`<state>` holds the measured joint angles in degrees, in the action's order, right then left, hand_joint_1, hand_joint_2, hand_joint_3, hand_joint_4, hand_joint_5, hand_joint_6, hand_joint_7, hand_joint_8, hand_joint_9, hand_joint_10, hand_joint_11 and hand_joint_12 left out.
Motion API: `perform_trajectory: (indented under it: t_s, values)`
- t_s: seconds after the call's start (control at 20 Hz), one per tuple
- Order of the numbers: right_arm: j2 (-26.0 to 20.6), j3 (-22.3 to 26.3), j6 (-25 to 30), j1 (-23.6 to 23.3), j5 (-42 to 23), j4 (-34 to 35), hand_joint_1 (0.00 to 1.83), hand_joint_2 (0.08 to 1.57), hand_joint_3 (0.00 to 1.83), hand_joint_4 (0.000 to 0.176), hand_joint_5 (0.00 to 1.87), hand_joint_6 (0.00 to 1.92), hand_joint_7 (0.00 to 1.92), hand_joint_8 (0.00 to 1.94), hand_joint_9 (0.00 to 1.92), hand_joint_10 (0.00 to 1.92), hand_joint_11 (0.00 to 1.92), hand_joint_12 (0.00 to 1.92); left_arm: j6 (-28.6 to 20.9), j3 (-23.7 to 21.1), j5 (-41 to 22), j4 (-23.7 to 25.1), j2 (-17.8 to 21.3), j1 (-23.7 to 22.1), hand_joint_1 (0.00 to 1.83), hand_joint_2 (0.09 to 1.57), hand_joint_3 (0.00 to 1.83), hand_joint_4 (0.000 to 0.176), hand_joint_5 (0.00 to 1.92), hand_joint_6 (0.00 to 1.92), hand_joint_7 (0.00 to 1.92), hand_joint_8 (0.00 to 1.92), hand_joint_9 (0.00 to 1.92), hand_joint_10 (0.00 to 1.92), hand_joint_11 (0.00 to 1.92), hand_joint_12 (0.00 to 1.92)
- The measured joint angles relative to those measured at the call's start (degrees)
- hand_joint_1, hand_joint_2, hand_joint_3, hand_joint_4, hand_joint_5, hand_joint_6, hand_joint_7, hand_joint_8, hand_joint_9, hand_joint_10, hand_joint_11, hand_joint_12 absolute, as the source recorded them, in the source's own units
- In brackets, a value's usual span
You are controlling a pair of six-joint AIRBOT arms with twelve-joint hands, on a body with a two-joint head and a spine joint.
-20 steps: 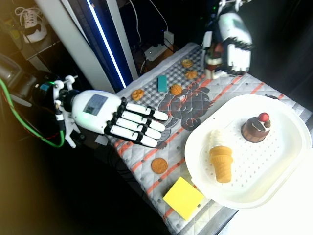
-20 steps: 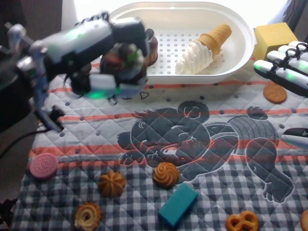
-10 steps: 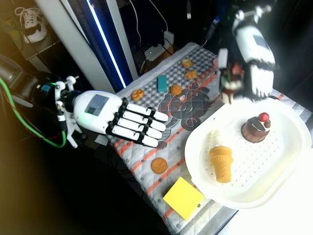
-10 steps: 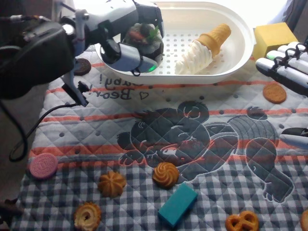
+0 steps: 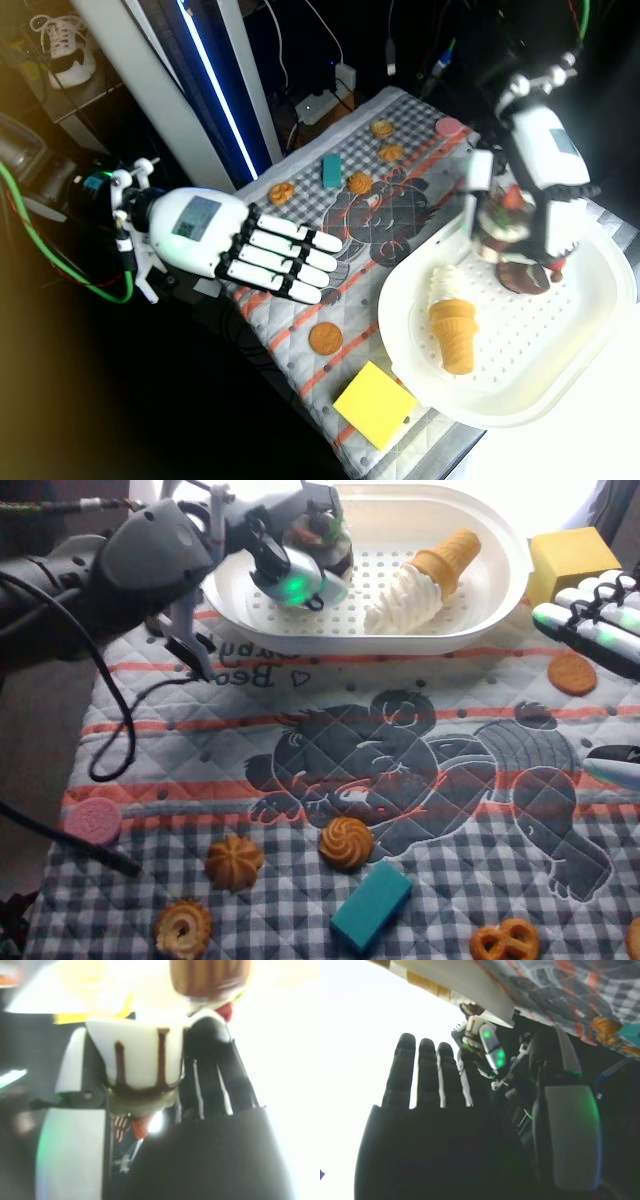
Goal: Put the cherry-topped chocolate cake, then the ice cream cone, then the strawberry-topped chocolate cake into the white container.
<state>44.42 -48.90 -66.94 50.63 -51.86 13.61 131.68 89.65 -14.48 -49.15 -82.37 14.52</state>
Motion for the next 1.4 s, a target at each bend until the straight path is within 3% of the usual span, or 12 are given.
perform_trajectory:
  t_s: [0.1,0.25,0.3,0.35,0.45,0.5,0.85,0.9,0.95,1.0,1.35,1.4]
  values:
    - [0.0,0.0,0.2,0.0,-0.2,-0.4,0.65,1.19,0.0,0.007,0.0,0.0,0.0,0.0,0.0,0.0,0.0,0.0,0.4,0.2,1.2,-0.4,-0.9,0.1,1.04,1.17,0.0,0.097,0.19,0.35,0.25,0.24,0.2,0.69,0.0,1.58]
    - [0.0,0.0,0.2,0.0,-0.1,0.0,0.66,1.2,0.0,0.001,0.0,0.0,0.0,0.0,0.0,0.0,0.02,0.01,0.4,0.2,0.5,-0.9,-1.0,0.1,0.97,1.14,0.0,0.102,0.2,0.11,0.26,0.03,0.18,0.47,0.0,1.5]
    - [0.0,-0.1,0.2,0.0,-0.1,0.2,0.66,1.2,0.0,0.008,0.0,0.0,0.0,0.0,0.0,0.0,0.01,0.01,0.4,0.2,0.5,-0.9,-1.0,0.1,0.91,1.11,0.0,0.135,0.19,0.08,0.19,0.0,0.07,0.42,0.0,1.37]
    - [0.0,-0.1,0.2,0.0,-0.2,0.1,0.66,1.2,0.0,0.009,0.0,0.0,0.0,0.0,0.0,0.0,0.01,0.01,0.4,0.2,0.4,-0.9,-1.0,0.1,0.9,1.11,0.0,0.152,0.15,0.04,0.1,0.0,0.01,0.31,0.0,1.2]
    - [0.1,0.0,0.2,0.0,-0.1,-0.2,0.6,1.17,0.0,0.027,0.0,0.0,0.0,0.0,0.0,0.0,0.01,0.01,0.3,-0.5,-0.2,-0.7,-0.7,0.1,0.88,1.09,0.0,0.163,0.01,0.0,0.0,0.0,0.0,0.01,0.0,0.09]
    - [0.1,-0.1,0.2,0.0,-0.2,-0.2,0.58,1.16,0.0,0.012,0.0,0.0,0.0,0.0,0.0,0.0,0.0,0.0,0.3,-0.9,-0.3,0.0,-0.3,0.1,0.84,1.06,0.0,0.173,0.0,0.0,0.0,0.0,0.0,0.0,0.0,0.02]
    - [0.1,0.0,0.5,0.4,-0.3,0.0,0.61,1.17,0.0,0.0,0.0,0.0,0.0,0.0,0.0,0.0,0.0,0.0,-7.4,-8.5,-0.6,9.6,5.9,1.0,0.62,0.93,0.0,0.176,0.0,0.0,0.0,0.0,0.0,0.0,0.0,0.0]
    - [0.1,0.0,0.7,0.4,-0.1,-0.2,0.63,1.18,0.0,0.0,0.0,0.0,0.0,0.0,0.0,0.0,0.0,0.0,-9.7,-10.6,-1.0,12.2,7.5,1.1,0.49,1.11,0.03,0.08,0.14,0.06,0.0,0.0,0.0,0.0,0.0,0.0]
    - [0.1,0.0,0.7,0.4,-0.2,-0.2,0.63,1.18,0.0,0.0,0.0,0.0,0.0,0.0,0.0,0.0,0.0,0.0,-13.0,-12.1,-1.7,15.1,8.7,1.3,0.55,1.07,0.01,0.157,0.04,0.02,0.0,0.0,0.0,0.0,0.0,0.0]
    - [0.1,0.0,0.7,0.4,-0.3,0.0,0.62,1.18,0.0,0.0,0.0,0.0,0.0,0.0,0.0,0.0,0.0,0.0,-20.2,-14.2,-3.5,20.3,10.9,1.7,0.66,1.03,0.0,0.172,0.01,0.0,0.0,0.0,0.0,0.0,0.0,0.0]
    - [-1.3,2.0,0.8,1.8,-3.5,-1.0,0.6,1.17,0.0,0.013,0.0,0.0,0.0,0.0,0.0,0.0,0.0,0.0,-35.8,-27.8,-20.1,33.0,25.9,7.7,0.6,1.01,0.0,0.176,0.0,0.0,0.0,0.0,0.0,0.0,0.0,0.0]
    - [-1.5,2.4,0.8,1.9,-3.7,-1.2,0.65,1.18,0.0,0.045,0.0,0.0,0.0,0.0,0.0,0.0,0.0,0.0,-37.9,-29.6,-23.0,34.4,27.7,9.6,0.62,1.03,0.0,0.176,0.0,0.0,0.0,0.0,0.0,0.0,0.0,0.0]
